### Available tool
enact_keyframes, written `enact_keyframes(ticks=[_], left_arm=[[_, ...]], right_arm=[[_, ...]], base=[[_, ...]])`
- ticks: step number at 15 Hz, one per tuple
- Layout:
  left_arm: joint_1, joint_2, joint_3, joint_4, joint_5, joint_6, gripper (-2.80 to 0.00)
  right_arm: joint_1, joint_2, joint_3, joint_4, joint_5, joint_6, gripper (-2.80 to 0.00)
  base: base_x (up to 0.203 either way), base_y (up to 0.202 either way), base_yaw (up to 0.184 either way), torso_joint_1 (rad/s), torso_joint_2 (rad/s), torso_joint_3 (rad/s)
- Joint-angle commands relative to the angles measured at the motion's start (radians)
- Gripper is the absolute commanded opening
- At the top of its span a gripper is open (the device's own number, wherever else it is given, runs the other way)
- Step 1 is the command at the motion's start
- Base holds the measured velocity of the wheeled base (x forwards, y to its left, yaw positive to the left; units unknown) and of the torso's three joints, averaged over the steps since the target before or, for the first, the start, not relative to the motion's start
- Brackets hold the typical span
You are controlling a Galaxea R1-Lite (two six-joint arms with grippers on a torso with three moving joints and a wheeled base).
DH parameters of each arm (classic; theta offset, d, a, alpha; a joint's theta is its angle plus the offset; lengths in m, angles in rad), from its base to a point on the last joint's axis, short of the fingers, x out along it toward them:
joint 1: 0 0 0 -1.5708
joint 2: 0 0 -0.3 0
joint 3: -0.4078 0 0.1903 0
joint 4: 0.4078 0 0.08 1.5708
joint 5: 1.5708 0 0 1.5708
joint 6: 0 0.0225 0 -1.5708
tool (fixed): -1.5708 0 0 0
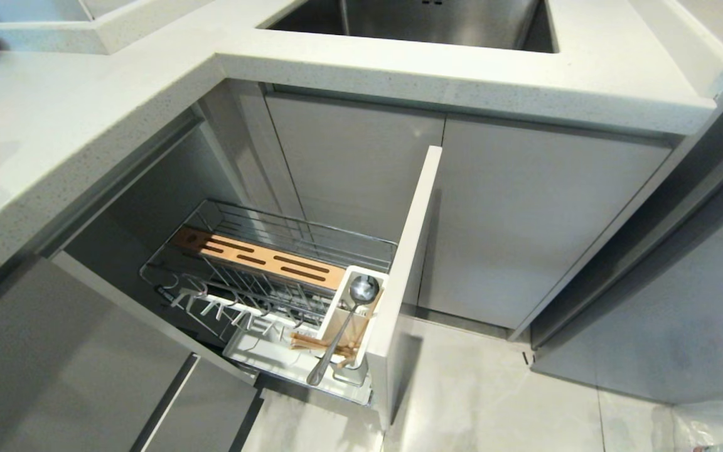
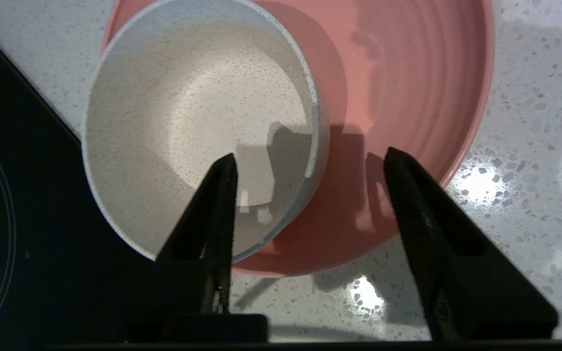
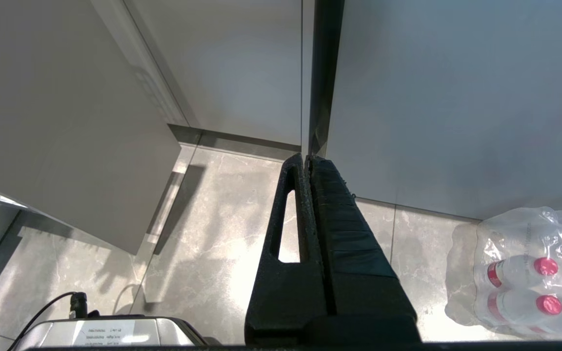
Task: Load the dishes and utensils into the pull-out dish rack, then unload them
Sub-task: Take the chopsticks out of the cupboard
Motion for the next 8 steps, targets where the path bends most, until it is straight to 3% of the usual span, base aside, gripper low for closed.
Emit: enact_keyframes(ticks=[1, 8], left_arm=[[0.004, -0.02, 0.0, 0.002, 0.001, -0.001, 0.0], [-0.003, -0.229, 0.002, -0.078, -0.015, -0.116, 0.0]], right_arm=[[0.0, 0.0, 0.002, 0.0, 0.0, 0.001, -2.8], [0.0, 0.0, 0.002, 0.0, 0.0, 0.001, -2.8]], base=[[0.0, 0.0, 0.0, 0.0, 0.0, 0.0], [0.0, 0.0, 0.0, 0.0, 0.0, 0.0]])
